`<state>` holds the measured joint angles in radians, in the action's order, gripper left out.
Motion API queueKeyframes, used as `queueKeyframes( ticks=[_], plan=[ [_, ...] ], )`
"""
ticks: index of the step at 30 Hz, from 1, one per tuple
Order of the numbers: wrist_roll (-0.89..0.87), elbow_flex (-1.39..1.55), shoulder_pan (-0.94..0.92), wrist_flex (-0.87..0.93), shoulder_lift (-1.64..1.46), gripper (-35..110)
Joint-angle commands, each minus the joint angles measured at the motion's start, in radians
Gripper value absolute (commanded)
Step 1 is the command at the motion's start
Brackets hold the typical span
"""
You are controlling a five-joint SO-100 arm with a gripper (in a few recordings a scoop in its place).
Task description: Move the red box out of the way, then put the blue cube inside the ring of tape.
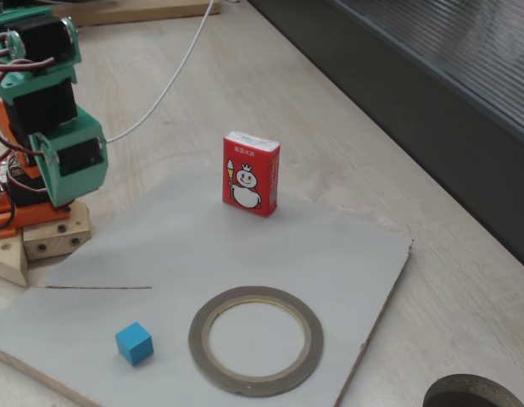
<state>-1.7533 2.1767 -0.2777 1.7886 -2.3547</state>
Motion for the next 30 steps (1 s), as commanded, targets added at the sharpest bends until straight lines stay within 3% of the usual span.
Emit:
queueKeyframes(
  ticks=[1, 8, 17, 27, 30],
  plan=[
    [-0.011, -0.015, -0.008, 0.009, -0.080, 0],
    [-0.011, -0.015, -0.002, -0.006, -0.066, 0],
    [-0.011, -0.011, -0.002, -0.279, 0.089, 0],
    [-0.011, -0.020, 0.005, -0.293, 0.235, 0],
    [-0.011, -0.074, 0.104, -0.299, 0.268, 0]
  ],
)
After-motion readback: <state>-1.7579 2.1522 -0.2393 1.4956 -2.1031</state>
